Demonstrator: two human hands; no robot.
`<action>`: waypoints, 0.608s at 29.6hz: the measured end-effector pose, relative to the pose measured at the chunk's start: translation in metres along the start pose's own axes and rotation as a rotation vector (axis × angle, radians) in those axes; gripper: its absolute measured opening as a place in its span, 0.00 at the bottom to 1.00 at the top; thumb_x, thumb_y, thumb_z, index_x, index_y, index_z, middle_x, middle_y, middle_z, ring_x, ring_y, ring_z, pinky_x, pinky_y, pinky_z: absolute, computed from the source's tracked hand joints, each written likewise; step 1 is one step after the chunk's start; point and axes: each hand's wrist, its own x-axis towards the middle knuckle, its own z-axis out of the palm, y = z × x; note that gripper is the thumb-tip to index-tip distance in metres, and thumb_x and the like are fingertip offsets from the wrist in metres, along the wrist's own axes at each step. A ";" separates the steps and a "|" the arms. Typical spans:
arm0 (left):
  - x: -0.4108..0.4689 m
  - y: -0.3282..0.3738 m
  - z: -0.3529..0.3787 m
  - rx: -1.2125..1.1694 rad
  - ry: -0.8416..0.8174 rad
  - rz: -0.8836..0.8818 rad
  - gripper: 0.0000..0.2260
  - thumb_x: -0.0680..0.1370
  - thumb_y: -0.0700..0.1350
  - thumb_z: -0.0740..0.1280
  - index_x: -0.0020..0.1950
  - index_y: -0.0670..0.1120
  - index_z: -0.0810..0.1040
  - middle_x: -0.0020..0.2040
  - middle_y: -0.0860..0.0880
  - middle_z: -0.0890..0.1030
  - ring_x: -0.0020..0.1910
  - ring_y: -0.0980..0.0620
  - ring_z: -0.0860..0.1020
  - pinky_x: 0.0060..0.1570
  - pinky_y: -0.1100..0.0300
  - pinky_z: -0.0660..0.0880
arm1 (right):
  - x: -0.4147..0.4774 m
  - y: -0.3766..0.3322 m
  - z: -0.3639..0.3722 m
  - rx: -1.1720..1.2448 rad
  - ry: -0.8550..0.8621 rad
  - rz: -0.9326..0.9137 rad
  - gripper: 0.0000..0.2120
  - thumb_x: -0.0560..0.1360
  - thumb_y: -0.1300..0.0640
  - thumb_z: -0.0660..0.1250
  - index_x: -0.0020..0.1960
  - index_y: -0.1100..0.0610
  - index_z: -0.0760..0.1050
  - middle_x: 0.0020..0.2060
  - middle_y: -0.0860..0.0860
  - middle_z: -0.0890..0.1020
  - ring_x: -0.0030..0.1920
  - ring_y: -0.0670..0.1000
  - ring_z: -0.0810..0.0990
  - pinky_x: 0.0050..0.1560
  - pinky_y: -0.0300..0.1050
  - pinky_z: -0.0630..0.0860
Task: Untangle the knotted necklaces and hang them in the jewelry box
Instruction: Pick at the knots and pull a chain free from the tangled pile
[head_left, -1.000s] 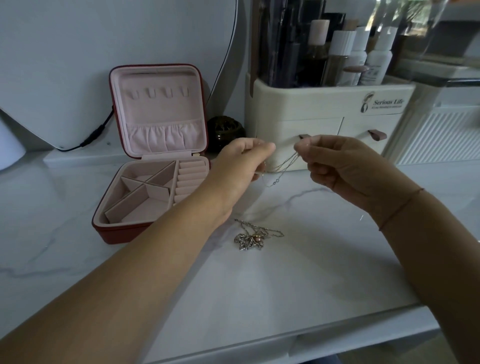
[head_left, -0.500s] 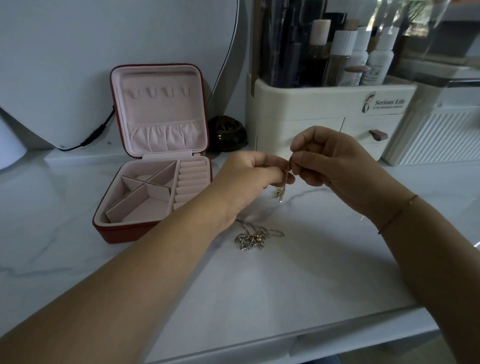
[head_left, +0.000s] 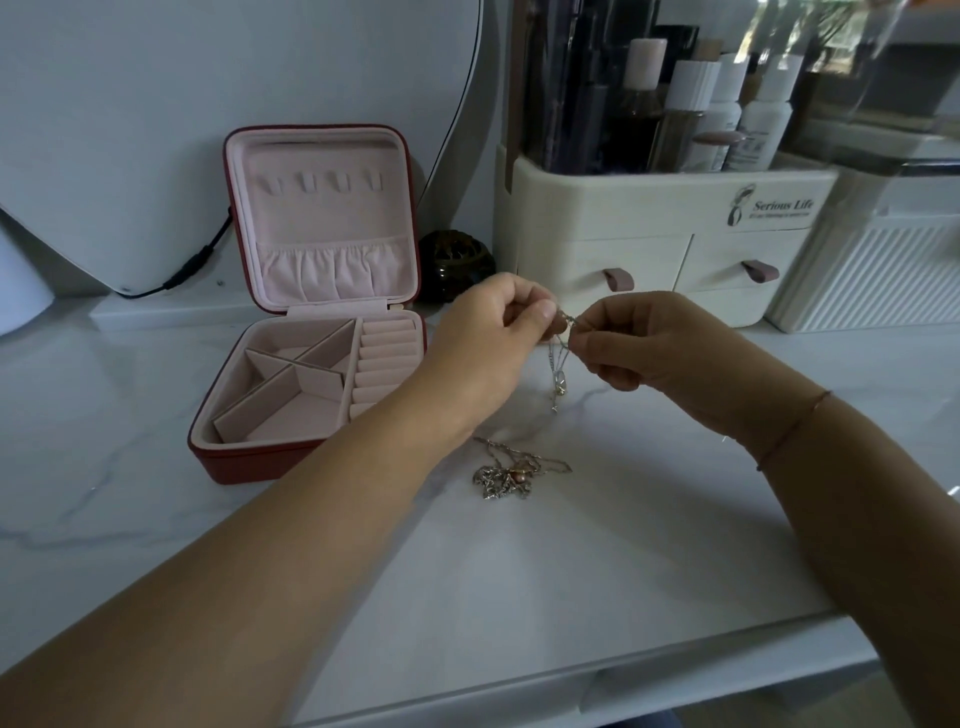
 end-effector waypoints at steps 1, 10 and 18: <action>0.000 0.001 -0.001 -0.091 -0.003 -0.041 0.05 0.80 0.41 0.63 0.47 0.48 0.77 0.40 0.53 0.81 0.40 0.61 0.78 0.47 0.67 0.74 | -0.001 -0.001 0.000 0.016 -0.016 0.002 0.04 0.75 0.62 0.67 0.42 0.61 0.78 0.30 0.54 0.75 0.29 0.48 0.68 0.32 0.38 0.66; 0.002 0.005 -0.007 -0.508 -0.065 -0.263 0.06 0.78 0.38 0.65 0.44 0.48 0.77 0.30 0.55 0.79 0.33 0.59 0.75 0.44 0.60 0.72 | 0.002 -0.001 -0.014 0.495 0.026 0.078 0.07 0.78 0.60 0.59 0.44 0.58 0.75 0.41 0.50 0.81 0.43 0.46 0.80 0.44 0.39 0.76; 0.004 0.001 -0.007 -0.458 -0.007 -0.301 0.06 0.77 0.38 0.65 0.43 0.48 0.77 0.28 0.56 0.78 0.29 0.60 0.73 0.38 0.64 0.71 | 0.002 -0.007 -0.021 0.849 0.104 0.102 0.08 0.78 0.60 0.58 0.42 0.57 0.71 0.32 0.50 0.76 0.30 0.46 0.75 0.37 0.40 0.79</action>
